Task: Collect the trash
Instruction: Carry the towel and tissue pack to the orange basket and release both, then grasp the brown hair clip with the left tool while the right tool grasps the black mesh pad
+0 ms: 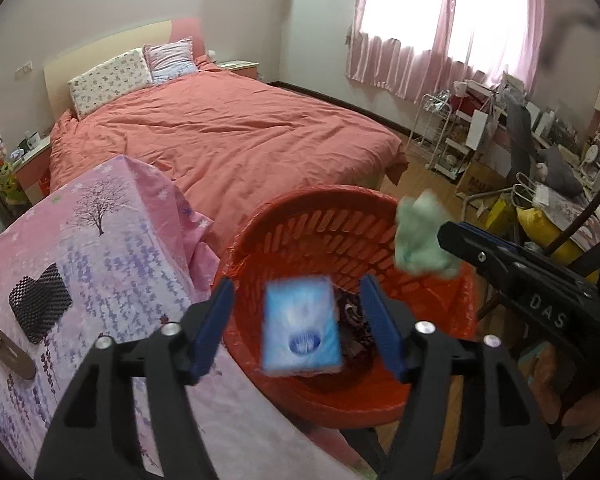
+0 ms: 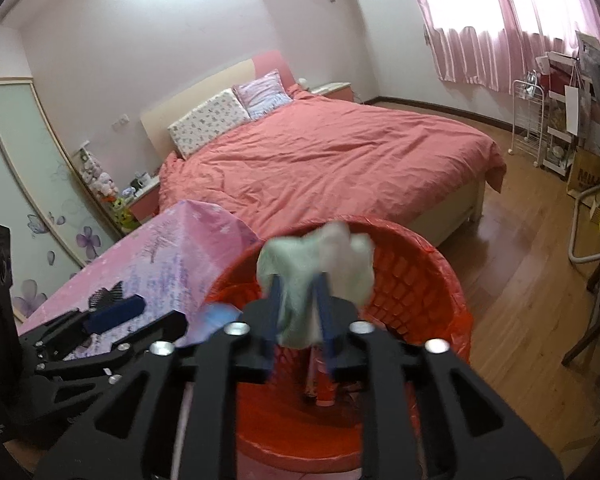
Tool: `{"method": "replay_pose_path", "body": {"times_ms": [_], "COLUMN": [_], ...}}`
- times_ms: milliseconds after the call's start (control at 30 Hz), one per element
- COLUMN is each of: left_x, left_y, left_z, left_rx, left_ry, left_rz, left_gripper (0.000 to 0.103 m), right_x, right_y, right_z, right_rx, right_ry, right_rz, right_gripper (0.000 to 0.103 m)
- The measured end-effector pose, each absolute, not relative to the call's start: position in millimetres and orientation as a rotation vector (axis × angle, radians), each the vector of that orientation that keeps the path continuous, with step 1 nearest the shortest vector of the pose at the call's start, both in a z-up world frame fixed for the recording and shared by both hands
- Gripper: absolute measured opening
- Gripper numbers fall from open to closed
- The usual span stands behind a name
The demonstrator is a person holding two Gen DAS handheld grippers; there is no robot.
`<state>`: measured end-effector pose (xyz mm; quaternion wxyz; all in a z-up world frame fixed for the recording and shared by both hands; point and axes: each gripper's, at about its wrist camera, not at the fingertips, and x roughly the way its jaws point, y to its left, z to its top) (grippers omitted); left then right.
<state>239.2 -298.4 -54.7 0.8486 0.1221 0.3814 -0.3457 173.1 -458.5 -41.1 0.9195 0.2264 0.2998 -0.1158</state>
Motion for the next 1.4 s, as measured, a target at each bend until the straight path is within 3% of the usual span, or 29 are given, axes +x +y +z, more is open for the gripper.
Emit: {"method": "replay_pose_path", "body": {"times_ms": [100,333,433,600,800,900,1133,1267,1400], "left_x": [242,254,267,300,344,358,380,370,359], "left_y": [-290,-243,-206,-132,-64,-54,-45,-17,19], "left_z": [-61,-71,-73,-73,-81,-85,-101,-103,-103], "left_rx": [0.271,0.279,0.245,0.148,0.031,0.038,0.109,0.118,0.108], "left_ry": [0.810,0.811,0.817,0.824,0.849,0.862,0.924,0.924,0.924], "left_rz": [-0.696,-0.543,-0.439,-0.214,0.016,0.053,0.056,0.007,-0.016], "left_gripper": [0.070,0.085,0.085,0.085,0.085,0.079,0.049,0.037,0.035], "right_x": [171,168,169,166,173,179,191,194,196], "right_y": [-458,-450,-441,-419,-386,-367,-334,-319,-307], "right_z": [-47,-53,-57,-58,-53,-50,-50,-51,-53], "right_rx": [0.460,0.429,0.413,0.372,0.332,0.307,0.286,0.271,0.265], "right_ry": [0.626,0.647,0.664,0.647,0.619,0.624,0.663,0.675,0.687], "right_rz": [-0.251,-0.304,-0.292,-0.293,-0.258,-0.221,-0.140,-0.106,-0.077], "right_gripper": [0.048,0.059,0.060,0.080,0.085,0.086,0.086,0.086,0.086]}}
